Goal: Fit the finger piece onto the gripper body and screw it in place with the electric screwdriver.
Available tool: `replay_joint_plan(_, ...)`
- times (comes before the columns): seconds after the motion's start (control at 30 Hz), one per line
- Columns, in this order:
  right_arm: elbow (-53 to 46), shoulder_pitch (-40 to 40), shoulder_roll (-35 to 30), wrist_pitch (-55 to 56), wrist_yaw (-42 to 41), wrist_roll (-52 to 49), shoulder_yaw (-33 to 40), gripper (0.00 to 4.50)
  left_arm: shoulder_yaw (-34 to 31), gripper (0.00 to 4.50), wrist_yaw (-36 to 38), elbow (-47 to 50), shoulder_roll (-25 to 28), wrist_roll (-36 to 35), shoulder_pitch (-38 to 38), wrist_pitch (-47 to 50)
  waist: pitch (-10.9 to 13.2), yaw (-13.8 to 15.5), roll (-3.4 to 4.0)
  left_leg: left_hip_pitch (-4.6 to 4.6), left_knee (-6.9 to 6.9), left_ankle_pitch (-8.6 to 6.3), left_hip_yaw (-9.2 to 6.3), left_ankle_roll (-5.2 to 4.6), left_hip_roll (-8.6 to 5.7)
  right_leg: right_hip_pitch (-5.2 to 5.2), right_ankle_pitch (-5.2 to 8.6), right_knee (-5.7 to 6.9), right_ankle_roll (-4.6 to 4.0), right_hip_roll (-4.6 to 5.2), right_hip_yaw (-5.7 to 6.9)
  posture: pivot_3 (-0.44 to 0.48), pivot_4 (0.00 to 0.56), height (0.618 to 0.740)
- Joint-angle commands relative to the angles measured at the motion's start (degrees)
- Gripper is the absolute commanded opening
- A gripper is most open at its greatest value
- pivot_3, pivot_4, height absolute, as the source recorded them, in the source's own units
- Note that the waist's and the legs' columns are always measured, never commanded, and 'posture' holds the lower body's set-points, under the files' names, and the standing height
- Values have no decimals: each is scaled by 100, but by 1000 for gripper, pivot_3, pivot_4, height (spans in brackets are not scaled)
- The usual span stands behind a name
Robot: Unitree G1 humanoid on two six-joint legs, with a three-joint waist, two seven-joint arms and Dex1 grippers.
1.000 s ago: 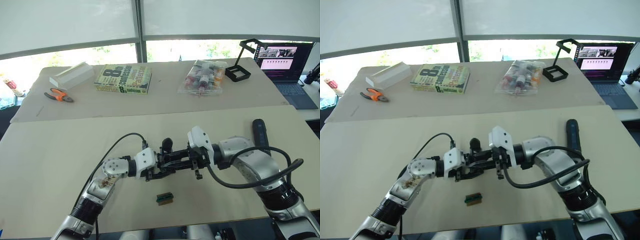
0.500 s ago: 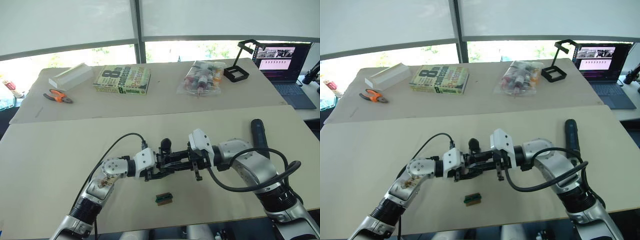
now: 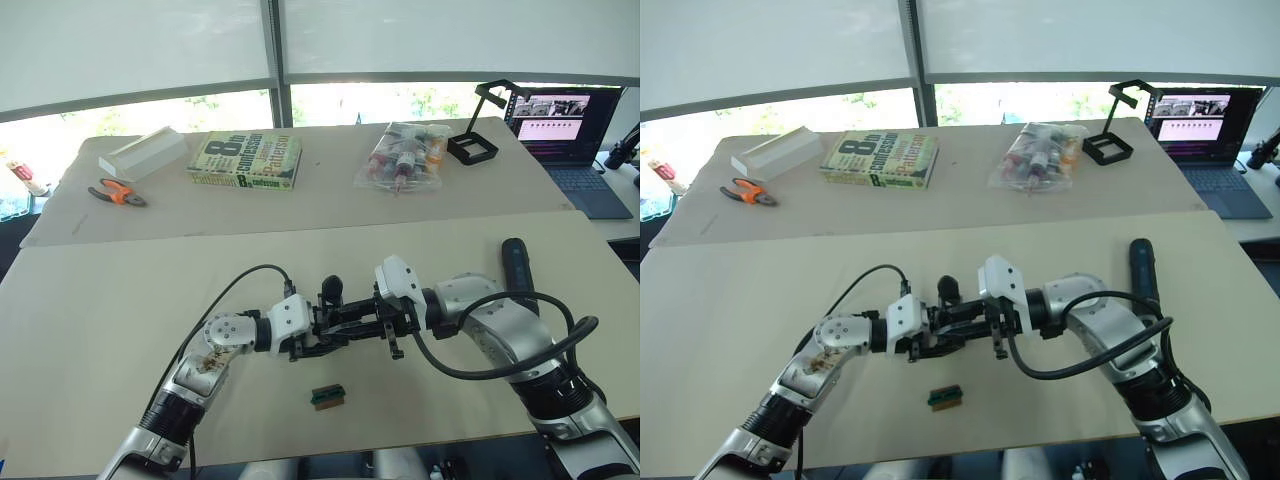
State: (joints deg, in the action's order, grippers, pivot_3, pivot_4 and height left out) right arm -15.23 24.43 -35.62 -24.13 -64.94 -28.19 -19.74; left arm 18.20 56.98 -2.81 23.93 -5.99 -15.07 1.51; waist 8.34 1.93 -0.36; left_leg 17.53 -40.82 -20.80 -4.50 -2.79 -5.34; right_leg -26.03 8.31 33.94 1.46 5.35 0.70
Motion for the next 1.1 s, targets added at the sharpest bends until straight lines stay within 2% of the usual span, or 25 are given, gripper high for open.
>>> replay_joint_plan(0.03,558,-274,-246,-684,232,551,-339,353,-173,2354,-121,272,-1,-61,-124,-128,0,0,0,0,0,0,0,0,0,0,0,0,0,0,0,0,150,740)
replay_joint_plan(0.3,294,-278,-220,-792,317,349,-98,353,-167,2354,-156,200,-46,-42,-149,-150,0,5,0,1,1,0,0,0,0,0,0,-1,0,1,0,0,150,740)
replay_joint_plan(0.37,138,-312,-288,-775,263,294,-15,1366,-166,2354,-158,148,-65,-35,-178,-162,1,23,-1,2,0,0,0,0,0,-1,0,-1,0,0,0,0,150,740)
replay_joint_plan(0.57,-553,-514,-486,-398,-80,-139,615,3410,-156,2354,-153,-47,-80,4,-223,-276,8,14,-10,40,-2,0,-2,-1,-1,-33,-1,-13,1,0,4,0,150,740)
replay_joint_plan(0.7,-753,-599,-794,-334,-182,-275,1078,3422,-152,2354,-174,-87,-102,-11,-164,-323,12,17,-9,62,-3,0,-2,-2,-1,-44,-3,-36,2,-2,9,0,150,740)
replay_joint_plan(0.87,-907,-688,-928,-449,-85,-322,1320,3422,-102,2354,-146,-47,-145,-81,-65,-264,13,16,-9,65,3,-1,-2,-2,5,-45,-4,-47,4,-4,12,0,150,740)
replay_joint_plan(1.1,-1214,-982,-1551,-896,-86,-625,1987,3422,-11,2354,230,200,-33,-461,90,533,14,17,-7,67,2,-5,-1,-10,5,-43,-4,-52,5,-4,10,0,150,740)
